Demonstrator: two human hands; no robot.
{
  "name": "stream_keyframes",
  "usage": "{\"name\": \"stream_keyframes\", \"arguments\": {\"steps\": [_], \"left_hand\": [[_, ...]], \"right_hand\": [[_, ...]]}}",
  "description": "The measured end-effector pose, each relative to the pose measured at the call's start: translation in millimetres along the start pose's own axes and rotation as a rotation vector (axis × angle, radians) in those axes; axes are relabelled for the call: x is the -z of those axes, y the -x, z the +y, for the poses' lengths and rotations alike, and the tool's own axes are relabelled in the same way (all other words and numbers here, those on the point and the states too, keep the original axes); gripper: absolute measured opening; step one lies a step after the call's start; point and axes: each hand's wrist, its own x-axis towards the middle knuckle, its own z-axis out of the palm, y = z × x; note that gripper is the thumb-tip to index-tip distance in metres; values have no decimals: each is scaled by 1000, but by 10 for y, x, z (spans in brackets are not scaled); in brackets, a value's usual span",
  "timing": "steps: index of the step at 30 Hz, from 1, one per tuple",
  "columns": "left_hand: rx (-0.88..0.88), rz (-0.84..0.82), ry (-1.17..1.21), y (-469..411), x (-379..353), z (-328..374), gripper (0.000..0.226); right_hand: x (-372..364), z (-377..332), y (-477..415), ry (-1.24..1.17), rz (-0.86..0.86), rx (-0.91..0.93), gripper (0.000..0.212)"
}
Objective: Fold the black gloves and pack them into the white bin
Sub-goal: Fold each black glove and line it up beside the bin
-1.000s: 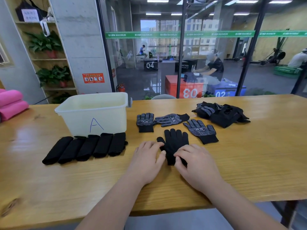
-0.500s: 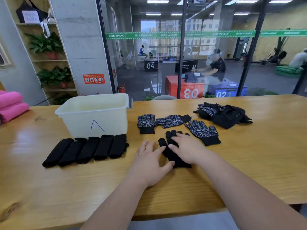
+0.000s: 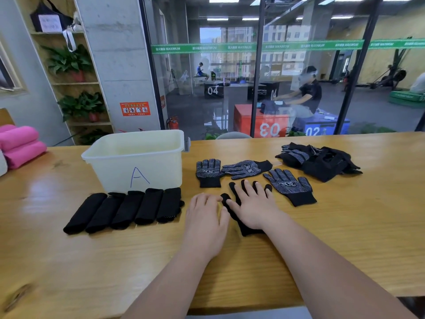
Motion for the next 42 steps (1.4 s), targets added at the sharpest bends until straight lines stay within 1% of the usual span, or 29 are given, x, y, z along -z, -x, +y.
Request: {"name": "stream_keyframes", "arguments": {"steps": [5,7,9,12,14,15,18,19,20,22,24,26,28,30,32,33,34,36,38,42], "left_hand": [[-10,21,-35,-12,11,14,32],[-18,-3,-59,-4,18,32,27],[-30,-45,-83,15,23,54,25],[-45,-82,-86,38,8,42,39],[-26,-112,-75,30,7,19,48],[-31,-130,-83,24,3,11,51],[-64,-178,-133,17,-22,13,57],[-65,-181,-133,16,-30,12,58],[-68,-171,-127,13,-33,7,58],[-92,-119,-104,7,-21,-7,54],[-124,-86,-53,8,0,-28,46],[-151,-104,-39,29,11,-25,41],[-152,-113,-69,36,6,-18,40],[-145,-75,-55,35,11,-15,38],[-181,-32,18,43,37,-12,29],[-202,-24,74,53,52,-17,22],[-216,-35,132,70,69,-18,15],[-242,-104,198,105,94,-6,12],[-278,-144,152,117,80,1,14],[-248,-157,120,105,58,-11,13]], "right_hand": [[-100,-96,160,-15,43,34,78],[-116,-120,218,-21,53,48,75],[-108,-105,247,-83,92,67,73],[-57,-6,293,-309,266,89,68],[-33,115,367,-372,350,80,58],[-28,186,415,-344,328,85,57],[-40,397,585,-152,102,161,69],[-38,460,637,-145,72,184,71],[-28,515,692,-168,88,199,71],[-3,597,803,-236,176,221,68],[-13,621,886,-229,201,231,64],[-55,616,892,-188,204,228,62],[-66,600,874,-213,240,213,58],[-36,602,898,-301,329,247,45],[-21,626,948,-405,445,337,23],[-24,633,969,-440,469,375,14],[-19,630,986,-450,461,401,10],[-14,623,993,-428,406,434,18],[-16,629,982,-416,367,436,24],[-29,641,959,-424,362,418,26]]}}
